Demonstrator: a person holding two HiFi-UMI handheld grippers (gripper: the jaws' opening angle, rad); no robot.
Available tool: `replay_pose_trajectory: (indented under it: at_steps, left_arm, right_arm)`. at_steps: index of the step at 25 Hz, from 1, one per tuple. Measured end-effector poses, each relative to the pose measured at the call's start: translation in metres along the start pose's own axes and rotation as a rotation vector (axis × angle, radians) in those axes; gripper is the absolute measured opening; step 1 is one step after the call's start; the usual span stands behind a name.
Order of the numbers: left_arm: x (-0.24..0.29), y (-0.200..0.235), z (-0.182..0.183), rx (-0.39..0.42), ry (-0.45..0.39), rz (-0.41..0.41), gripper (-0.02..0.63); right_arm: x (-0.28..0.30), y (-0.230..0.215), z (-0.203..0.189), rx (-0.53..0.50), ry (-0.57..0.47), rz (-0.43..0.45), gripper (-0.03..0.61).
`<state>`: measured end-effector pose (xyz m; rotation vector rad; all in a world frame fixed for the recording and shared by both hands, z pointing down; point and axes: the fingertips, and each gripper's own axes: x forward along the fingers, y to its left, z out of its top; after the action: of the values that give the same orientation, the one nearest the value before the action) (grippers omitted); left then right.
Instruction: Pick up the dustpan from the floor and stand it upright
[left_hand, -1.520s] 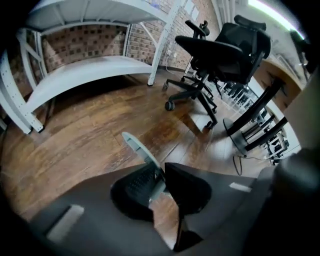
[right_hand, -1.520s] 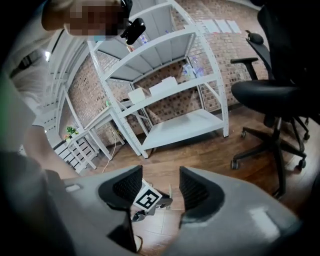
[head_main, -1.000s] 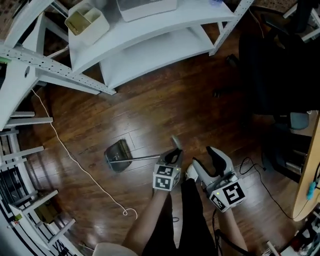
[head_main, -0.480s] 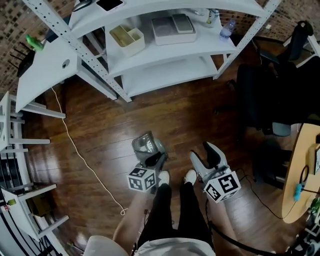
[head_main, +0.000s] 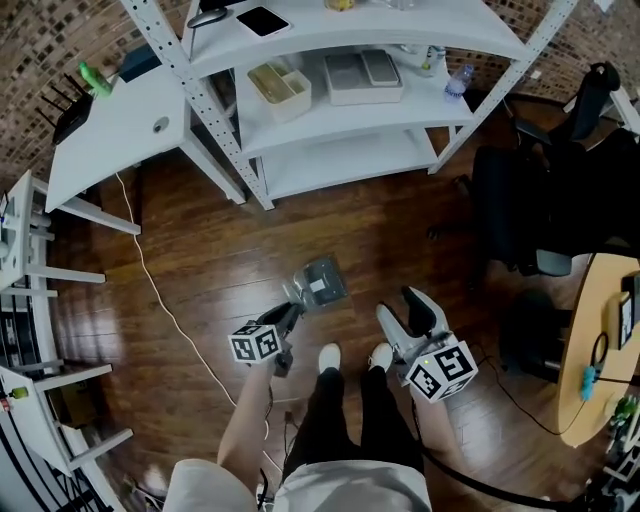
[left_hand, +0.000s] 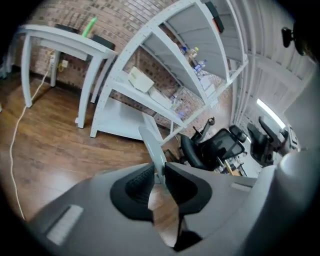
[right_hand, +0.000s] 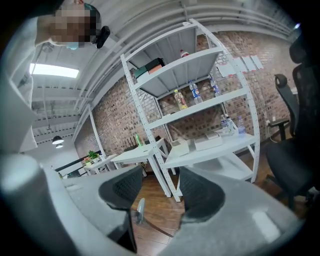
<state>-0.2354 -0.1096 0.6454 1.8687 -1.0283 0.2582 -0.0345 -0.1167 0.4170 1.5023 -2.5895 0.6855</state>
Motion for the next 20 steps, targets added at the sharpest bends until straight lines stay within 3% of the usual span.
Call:
replay_pose_trajectory:
  at_steps: [4, 7, 12, 14, 16, 20]
  left_arm:
    - [0.0, 0.037, 0.021, -0.138, -0.105, 0.084, 0.081]
    - [-0.001, 0.046, 0.03, -0.199, -0.151, 0.066, 0.079]
    - [-0.019, 0.046, 0.015, -0.205, -0.138, 0.129, 0.074]
    - [-0.033, 0.044, 0.006, -0.197, -0.139, 0.183, 0.151]
    - [-0.055, 0.036, 0.001, -0.168, -0.154, 0.246, 0.165]
    - [-0.112, -0.02, -0.009, -0.07, -0.25, 0.32, 0.186]
  right_arm:
    - [-0.011, 0.018, 0.008, -0.015, 0.009, 0.02, 0.219]
    - [-0.018, 0.03, 0.018, -0.049, 0.013, 0.036, 0.219]
    - [-0.045, 0.053, 0.035, -0.063, 0.006, 0.057, 0.219]
    - [-0.056, 0.065, 0.044, -0.085, -0.01, 0.09, 0.219]
    - [-0.068, 0.075, 0.054, -0.112, -0.029, 0.136, 0.219]
    - [-0.11, 0.083, 0.079, -0.157, -0.086, 0.224, 0.219]
